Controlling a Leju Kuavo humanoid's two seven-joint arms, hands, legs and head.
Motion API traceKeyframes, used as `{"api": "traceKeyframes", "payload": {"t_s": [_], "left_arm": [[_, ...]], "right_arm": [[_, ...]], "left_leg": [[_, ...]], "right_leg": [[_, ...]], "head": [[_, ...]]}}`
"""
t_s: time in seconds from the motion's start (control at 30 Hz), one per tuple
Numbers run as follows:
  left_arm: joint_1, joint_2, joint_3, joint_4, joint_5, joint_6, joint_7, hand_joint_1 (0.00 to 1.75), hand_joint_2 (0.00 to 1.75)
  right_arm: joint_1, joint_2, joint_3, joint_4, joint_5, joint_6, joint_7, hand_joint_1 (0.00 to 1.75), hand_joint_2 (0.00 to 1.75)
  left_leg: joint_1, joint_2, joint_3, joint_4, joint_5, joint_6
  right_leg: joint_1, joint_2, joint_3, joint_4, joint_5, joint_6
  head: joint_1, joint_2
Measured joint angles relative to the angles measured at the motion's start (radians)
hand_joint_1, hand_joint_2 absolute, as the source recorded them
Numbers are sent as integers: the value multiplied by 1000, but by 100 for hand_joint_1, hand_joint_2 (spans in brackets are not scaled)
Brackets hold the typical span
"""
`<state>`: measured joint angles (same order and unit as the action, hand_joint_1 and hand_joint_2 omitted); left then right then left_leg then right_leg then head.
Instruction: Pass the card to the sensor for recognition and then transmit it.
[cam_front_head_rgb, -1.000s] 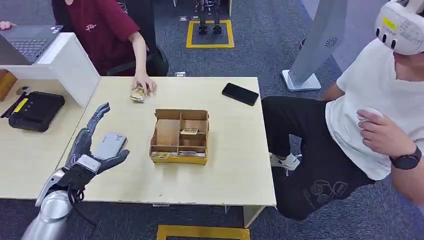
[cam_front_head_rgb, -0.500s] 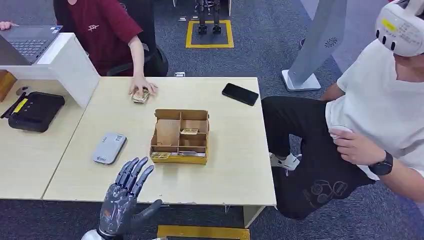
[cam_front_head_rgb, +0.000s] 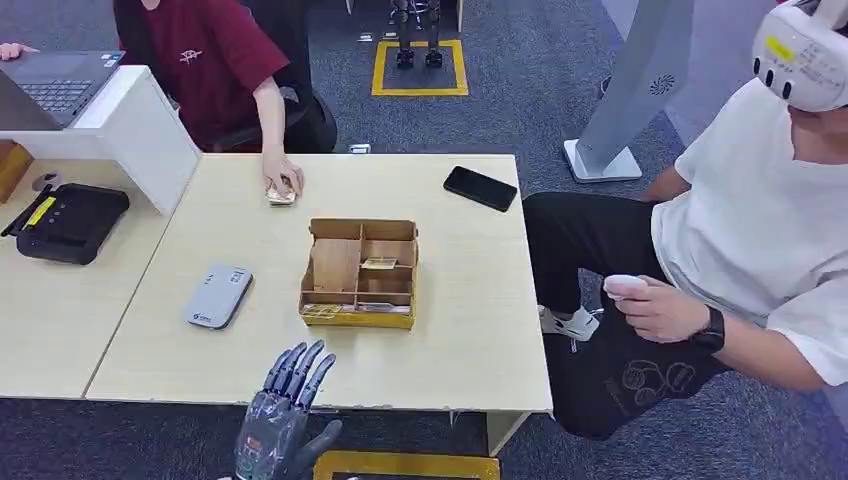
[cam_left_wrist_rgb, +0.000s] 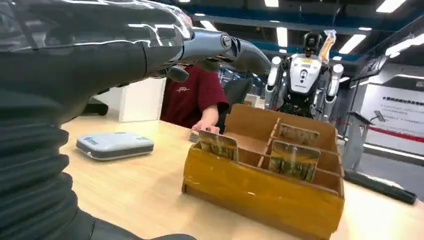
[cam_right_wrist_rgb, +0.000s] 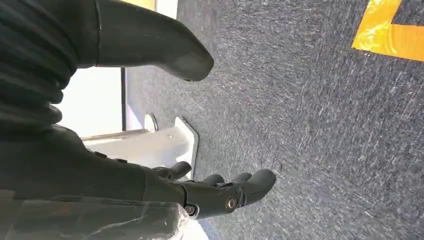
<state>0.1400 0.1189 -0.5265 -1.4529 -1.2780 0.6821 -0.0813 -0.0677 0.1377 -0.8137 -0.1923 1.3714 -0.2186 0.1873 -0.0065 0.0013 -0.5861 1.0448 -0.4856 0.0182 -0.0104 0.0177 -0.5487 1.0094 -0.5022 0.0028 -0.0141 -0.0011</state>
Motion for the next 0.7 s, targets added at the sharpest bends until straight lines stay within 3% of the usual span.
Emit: {"api": "traceKeyframes", "payload": {"t_s": [0.1,0.23,0.27,0.47,0.7], "left_arm": [[-27,-67,75,69,-45,1,-43,0,175],[-74,-156,234,148,-89,2,-111,0,175],[-85,-181,282,161,-92,2,-129,0,175],[-135,-265,442,205,-90,2,-175,0,175],[-156,-305,511,232,-80,2,-191,0,175]], "right_arm": [[-1,0,0,0,17,3,0,0,175],[-1,0,2,0,39,3,0,0,175],[-2,0,2,0,42,3,0,0,0],[-2,1,4,0,54,5,-2,0,0],[-3,1,5,0,59,6,-4,0,0]], "left_leg": [[0,0,0,0,1,1],[0,0,0,0,2,2],[0,0,0,0,2,2],[0,-1,0,0,2,2],[0,-1,0,0,2,2]], "right_leg": [[0,-1,0,0,0,1],[0,-1,0,0,1,1],[0,-1,0,0,1,1],[0,-1,0,0,1,1],[0,-2,0,0,1,1]], "head": [[0,0],[0,0],[0,0],[0,0],[0,0]]}}
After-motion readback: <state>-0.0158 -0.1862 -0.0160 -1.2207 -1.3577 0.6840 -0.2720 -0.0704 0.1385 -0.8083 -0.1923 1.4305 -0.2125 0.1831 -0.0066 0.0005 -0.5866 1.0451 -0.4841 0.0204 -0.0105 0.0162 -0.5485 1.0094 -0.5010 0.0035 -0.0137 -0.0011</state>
